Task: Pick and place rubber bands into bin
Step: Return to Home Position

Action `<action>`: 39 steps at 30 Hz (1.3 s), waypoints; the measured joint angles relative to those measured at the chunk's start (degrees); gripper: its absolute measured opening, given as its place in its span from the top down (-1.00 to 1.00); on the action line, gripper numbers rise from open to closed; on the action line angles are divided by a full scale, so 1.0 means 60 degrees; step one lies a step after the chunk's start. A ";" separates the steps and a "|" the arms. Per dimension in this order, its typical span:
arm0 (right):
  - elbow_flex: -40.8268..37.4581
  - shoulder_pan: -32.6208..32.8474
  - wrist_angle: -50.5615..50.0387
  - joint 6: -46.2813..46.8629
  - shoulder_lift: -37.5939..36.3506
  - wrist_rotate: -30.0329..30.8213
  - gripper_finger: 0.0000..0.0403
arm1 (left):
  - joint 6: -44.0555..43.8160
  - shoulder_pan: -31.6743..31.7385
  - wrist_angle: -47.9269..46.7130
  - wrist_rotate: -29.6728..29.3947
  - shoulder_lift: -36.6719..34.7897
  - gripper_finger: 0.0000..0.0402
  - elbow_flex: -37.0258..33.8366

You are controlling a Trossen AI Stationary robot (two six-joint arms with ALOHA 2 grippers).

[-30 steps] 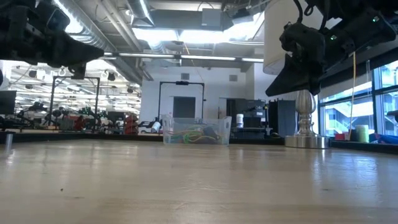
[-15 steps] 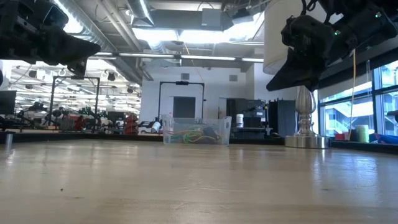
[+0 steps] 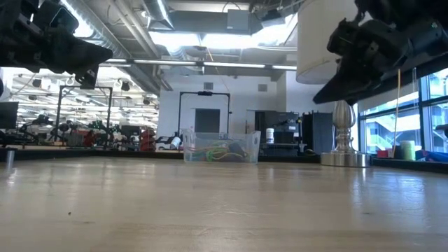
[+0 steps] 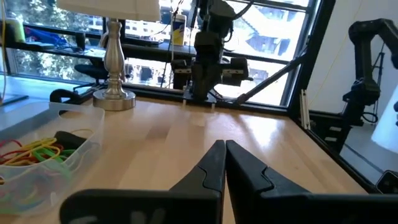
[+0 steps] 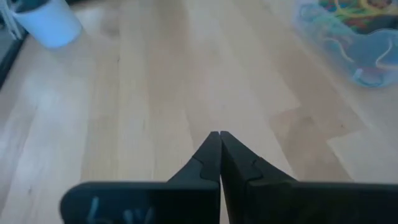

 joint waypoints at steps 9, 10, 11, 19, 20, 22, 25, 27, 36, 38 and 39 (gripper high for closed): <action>-0.1914 -0.0290 0.0940 -0.0499 -0.2512 -0.0310 0.99 | -0.0073 0.0000 0.0000 0.0001 0.0004 0.97 0.0000; -0.2138 -0.0290 0.0940 -0.0505 -0.2890 -0.0317 0.99 | -0.0074 0.0000 0.0000 0.0002 0.0004 0.96 0.0000; -0.2386 -0.0290 0.1007 -0.0502 -0.3301 -0.0350 0.99 | -0.0077 0.0000 0.0000 0.0000 0.0004 0.96 0.0000; -0.3664 -0.0290 0.1288 -0.1374 -0.6330 -0.1867 0.99 | -0.0077 0.0000 -0.0004 0.0002 0.0004 0.98 0.0000; -0.3774 -0.0290 0.1267 -0.1524 -0.6690 -0.2124 0.99 | -0.0077 0.0000 -0.0004 0.0002 0.0004 0.98 0.0000; -0.3987 -0.0290 0.1254 -0.1911 -0.7412 -0.2575 0.99 | -0.0077 0.0000 -0.0004 0.0002 0.0004 0.97 0.0000; -0.4074 -0.0296 0.0681 -0.2455 -0.8404 -0.2751 0.99 | -0.0077 0.0000 -0.0004 0.0002 0.0004 0.96 0.0001; -0.4074 -0.0301 0.0230 -0.2869 -0.9026 -0.2790 0.99 | -0.0077 0.0000 -0.0006 0.0002 0.0004 0.96 0.0001; -0.4026 -0.0552 0.1147 -0.4037 -0.9917 -0.2568 0.99 | -0.0077 0.0000 0.0020 0.0031 0.0024 0.97 0.0001; -0.4037 -0.0650 0.1049 -0.4356 -0.9904 -0.2463 0.99 | -0.0077 0.0004 0.0029 0.0038 0.0052 0.96 0.0000; -0.4037 -0.0680 0.1033 -0.4500 -0.9894 -0.2466 0.99 | -0.0078 0.0004 0.0029 0.0035 0.0057 0.96 0.0000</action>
